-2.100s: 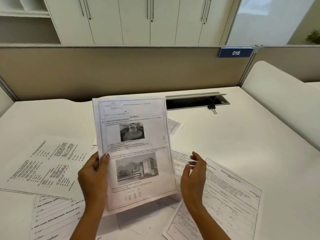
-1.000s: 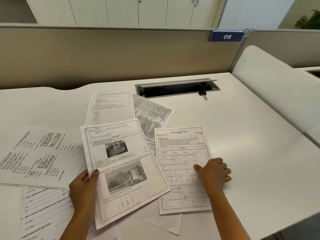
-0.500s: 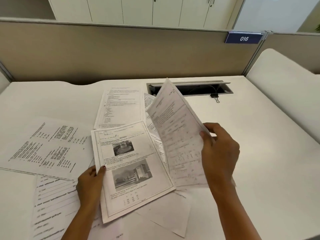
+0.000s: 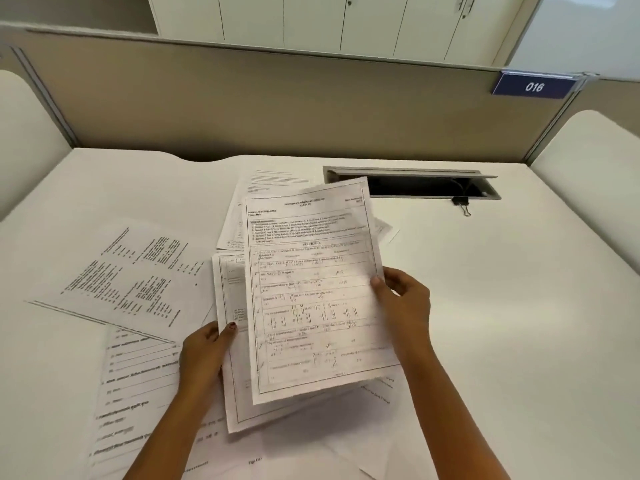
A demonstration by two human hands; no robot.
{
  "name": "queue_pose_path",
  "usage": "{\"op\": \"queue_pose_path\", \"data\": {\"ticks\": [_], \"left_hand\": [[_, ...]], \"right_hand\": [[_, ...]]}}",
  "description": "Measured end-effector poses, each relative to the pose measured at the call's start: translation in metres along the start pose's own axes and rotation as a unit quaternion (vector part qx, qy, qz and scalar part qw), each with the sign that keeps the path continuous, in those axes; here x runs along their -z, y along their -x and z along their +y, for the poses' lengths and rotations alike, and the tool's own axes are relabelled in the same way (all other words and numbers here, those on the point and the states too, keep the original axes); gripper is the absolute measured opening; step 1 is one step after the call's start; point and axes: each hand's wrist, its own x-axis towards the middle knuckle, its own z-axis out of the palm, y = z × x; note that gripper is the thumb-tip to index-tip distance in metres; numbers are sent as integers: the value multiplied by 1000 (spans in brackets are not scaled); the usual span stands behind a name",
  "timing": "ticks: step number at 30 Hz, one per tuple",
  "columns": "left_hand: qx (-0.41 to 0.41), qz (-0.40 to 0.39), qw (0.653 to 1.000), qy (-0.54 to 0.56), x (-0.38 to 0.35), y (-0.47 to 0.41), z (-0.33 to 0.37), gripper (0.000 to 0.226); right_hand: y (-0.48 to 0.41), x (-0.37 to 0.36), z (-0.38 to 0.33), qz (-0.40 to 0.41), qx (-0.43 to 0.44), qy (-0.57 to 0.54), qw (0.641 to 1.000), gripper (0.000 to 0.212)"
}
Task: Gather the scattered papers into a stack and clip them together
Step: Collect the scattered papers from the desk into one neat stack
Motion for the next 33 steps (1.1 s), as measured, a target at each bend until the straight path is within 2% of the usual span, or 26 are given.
{"op": "queue_pose_path", "data": {"ticks": [5,8,13,19,23,26,29,31,33], "left_hand": [[7,17,1000,-15,-1,3,5,26],[17,13,1000,-14,-2,6,10,35],[-48,4,996,-71,-3,7,3,11],[-89,23,994,-54,-8,13,0,14],[-79,44,995,-38,-7,14,-3,11],[-82,47,994,-48,-5,13,-3,18],[-109,50,991,-61,-5,15,0,13],[-111,49,990,-70,-2,14,0,13],[-102,38,992,-65,1,12,-2,15]], "right_hand": [[-4,-25,31,-44,-30,75,996,27],[-1,-39,39,-59,-19,103,993,28],[2,-50,40,-65,23,117,991,30],[7,-46,48,-32,44,121,991,28],[10,-38,54,5,68,148,987,27],[12,-30,64,70,69,274,957,36],[19,-15,78,131,8,364,922,56],[21,-7,90,107,14,390,914,63],[15,1,97,55,59,420,904,64]]}}
